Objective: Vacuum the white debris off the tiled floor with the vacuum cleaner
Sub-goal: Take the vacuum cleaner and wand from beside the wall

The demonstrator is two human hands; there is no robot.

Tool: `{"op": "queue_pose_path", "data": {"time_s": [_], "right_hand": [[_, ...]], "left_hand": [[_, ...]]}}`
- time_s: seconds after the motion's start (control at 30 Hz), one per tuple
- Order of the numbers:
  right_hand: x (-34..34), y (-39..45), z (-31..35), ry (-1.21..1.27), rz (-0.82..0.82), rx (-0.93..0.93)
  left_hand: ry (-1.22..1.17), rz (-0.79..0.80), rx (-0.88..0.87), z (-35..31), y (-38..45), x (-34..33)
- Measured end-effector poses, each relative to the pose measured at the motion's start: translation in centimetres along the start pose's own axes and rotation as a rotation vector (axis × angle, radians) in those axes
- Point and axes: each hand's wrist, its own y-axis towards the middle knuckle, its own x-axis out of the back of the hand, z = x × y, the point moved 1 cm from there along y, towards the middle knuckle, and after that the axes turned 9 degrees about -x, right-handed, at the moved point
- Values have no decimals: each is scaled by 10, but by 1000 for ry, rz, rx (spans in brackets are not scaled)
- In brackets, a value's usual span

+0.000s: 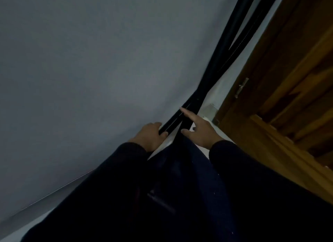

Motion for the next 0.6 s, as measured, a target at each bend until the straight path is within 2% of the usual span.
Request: {"op": "queue_pose_path", "data": {"time_s": [0.1, 0.3, 0.4, 0.6], "right_hand": [[-17, 11, -9, -30, -91, 96], [-31, 24, -14, 94, -94, 16], [-31, 23, -11, 188, -107, -30], [-47, 20, -8, 162, -72, -41]], "left_hand": [[-58, -19, -19, 17, 12, -21], [-117, -23, 44, 30, 19, -36], [-180, -90, 73, 30, 18, -35], [-554, -182, 118, 38, 9, -29]]}}
